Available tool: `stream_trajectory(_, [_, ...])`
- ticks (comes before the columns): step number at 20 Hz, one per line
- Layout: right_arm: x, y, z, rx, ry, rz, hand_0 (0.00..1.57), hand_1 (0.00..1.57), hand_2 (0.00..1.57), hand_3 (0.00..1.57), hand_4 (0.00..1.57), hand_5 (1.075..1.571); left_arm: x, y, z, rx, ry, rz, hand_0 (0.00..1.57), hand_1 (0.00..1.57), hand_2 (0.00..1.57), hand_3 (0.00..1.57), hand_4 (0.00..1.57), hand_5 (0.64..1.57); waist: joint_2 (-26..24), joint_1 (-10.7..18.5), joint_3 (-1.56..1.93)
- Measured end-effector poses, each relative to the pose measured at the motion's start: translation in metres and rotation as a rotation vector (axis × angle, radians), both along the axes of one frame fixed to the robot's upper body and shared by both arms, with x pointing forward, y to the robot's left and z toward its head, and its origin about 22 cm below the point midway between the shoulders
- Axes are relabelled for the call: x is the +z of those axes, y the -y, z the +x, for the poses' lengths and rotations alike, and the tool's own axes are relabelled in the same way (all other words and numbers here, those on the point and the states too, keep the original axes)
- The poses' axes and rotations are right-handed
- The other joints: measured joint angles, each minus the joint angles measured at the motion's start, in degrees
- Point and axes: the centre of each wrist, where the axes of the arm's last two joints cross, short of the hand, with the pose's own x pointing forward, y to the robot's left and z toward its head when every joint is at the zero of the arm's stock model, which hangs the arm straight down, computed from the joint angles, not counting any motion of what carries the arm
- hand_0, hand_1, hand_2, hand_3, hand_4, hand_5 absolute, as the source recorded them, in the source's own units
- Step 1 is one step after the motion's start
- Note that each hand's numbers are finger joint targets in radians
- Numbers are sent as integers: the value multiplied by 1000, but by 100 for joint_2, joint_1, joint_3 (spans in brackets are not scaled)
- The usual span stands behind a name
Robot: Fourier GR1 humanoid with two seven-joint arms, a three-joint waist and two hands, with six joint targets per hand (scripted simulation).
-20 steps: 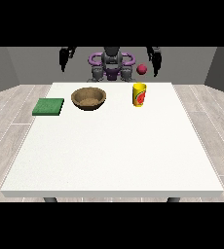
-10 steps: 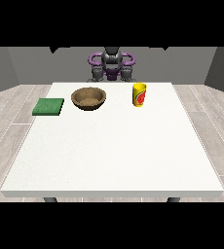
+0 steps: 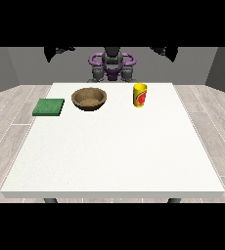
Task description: Pick the cup and pour the ball into the bowl, then pick the bowl and place it on the pad
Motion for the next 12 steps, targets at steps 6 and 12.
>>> stream_trajectory(6, [-3,-8,11,8,65,6,0,0,0,0,0,1571,-34,10,8,10,80,14,0,0,0,0,0,1527,532,-82,0])
stream_trajectory(12, [-5,-4,18,39,107,-1,0,0,0,0,0,1571,-73,41,18,38,102,18,0,0,0,0,0,1518,837,-253,1])
